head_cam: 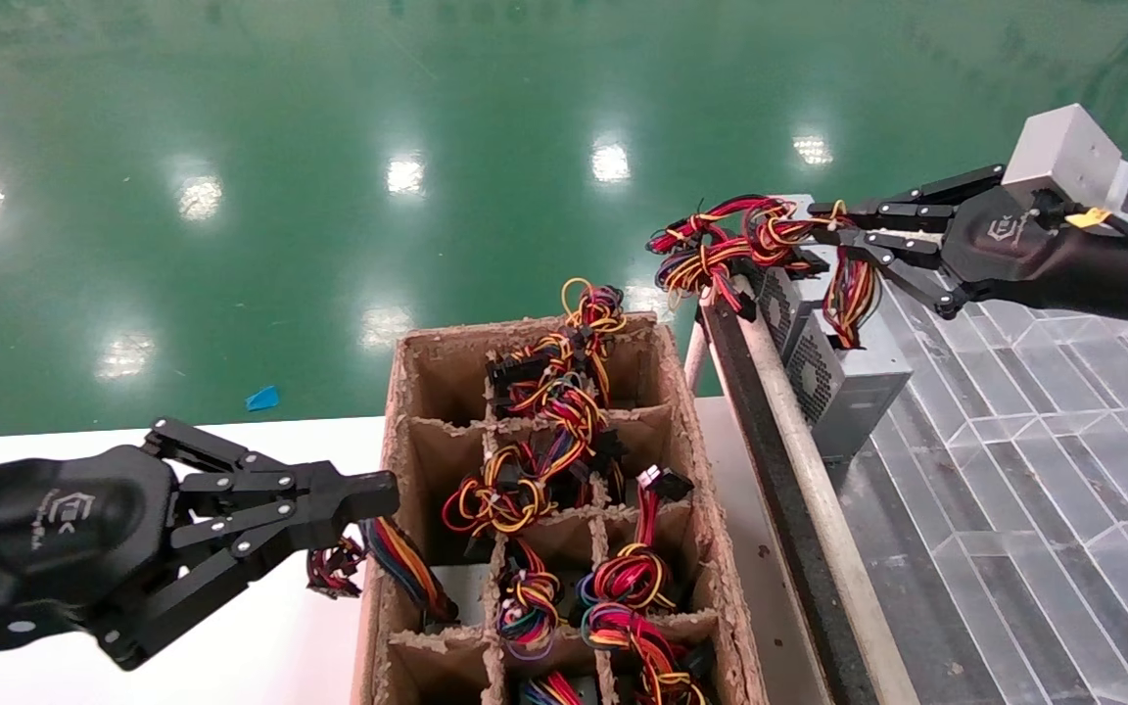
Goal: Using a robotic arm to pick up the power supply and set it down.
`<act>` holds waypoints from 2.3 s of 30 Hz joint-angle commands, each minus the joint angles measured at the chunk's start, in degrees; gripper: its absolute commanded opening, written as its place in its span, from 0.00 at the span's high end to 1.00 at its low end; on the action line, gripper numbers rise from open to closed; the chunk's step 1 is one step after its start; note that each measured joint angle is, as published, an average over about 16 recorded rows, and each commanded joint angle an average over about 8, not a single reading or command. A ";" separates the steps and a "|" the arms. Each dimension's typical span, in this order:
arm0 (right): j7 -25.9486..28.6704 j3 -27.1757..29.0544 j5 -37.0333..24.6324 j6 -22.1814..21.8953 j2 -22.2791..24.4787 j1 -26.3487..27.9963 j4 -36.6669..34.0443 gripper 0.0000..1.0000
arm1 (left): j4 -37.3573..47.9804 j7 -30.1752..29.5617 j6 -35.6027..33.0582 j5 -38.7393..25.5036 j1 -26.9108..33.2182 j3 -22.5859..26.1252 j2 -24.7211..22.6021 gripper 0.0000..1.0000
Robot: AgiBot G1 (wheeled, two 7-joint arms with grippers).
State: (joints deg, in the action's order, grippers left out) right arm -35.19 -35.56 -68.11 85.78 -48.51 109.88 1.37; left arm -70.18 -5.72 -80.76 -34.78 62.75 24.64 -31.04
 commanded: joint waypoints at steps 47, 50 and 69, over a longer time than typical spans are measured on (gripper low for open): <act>9.87 4.97 7.02 3.80 5.07 -7.54 18.79 0.00 | 0.00 0.00 0.00 0.00 0.00 0.00 0.00 0.57; 12.24 5.93 8.28 3.55 5.62 -10.21 22.29 0.00 | 0.00 0.00 0.00 0.00 0.00 0.00 0.00 0.20; 27.21 11.97 16.26 1.93 9.12 -27.14 44.47 0.00 | 0.00 0.00 0.00 0.00 0.00 0.00 0.00 0.00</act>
State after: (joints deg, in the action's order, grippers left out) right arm -7.99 -23.59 -51.85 87.72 -39.40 82.75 45.83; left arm -70.18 -5.72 -80.75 -34.78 62.75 24.64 -31.04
